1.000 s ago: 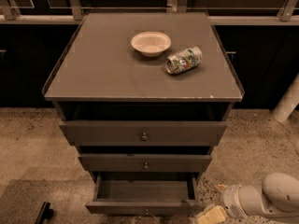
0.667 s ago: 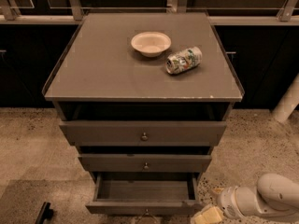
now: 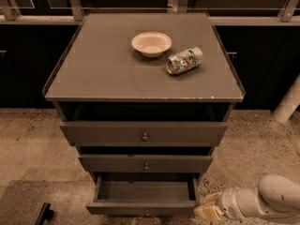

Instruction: Close bottom drawer

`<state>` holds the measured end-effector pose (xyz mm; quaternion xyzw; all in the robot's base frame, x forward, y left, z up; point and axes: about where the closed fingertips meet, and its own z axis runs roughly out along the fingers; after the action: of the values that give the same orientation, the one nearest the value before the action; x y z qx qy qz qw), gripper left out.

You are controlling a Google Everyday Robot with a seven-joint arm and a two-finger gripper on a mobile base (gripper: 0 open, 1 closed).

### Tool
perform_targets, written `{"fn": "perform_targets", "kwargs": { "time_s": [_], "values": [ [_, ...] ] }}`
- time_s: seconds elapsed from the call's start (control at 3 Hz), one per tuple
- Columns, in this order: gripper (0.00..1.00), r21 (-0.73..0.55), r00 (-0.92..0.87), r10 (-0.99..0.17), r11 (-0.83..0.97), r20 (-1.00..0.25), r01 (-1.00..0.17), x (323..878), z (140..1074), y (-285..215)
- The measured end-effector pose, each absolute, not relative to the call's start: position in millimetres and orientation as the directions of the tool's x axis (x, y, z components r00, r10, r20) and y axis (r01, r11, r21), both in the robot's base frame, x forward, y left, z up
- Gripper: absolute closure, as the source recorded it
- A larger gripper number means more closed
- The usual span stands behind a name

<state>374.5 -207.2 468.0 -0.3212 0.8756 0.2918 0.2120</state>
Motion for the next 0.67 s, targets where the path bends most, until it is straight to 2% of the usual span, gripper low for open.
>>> {"fn": "perform_targets", "kwargs": {
  "time_s": [0.67],
  "values": [
    [0.98,0.417,-0.735,-0.4,0.631,-0.547,-0.654,381,445,-210]
  ]
}}
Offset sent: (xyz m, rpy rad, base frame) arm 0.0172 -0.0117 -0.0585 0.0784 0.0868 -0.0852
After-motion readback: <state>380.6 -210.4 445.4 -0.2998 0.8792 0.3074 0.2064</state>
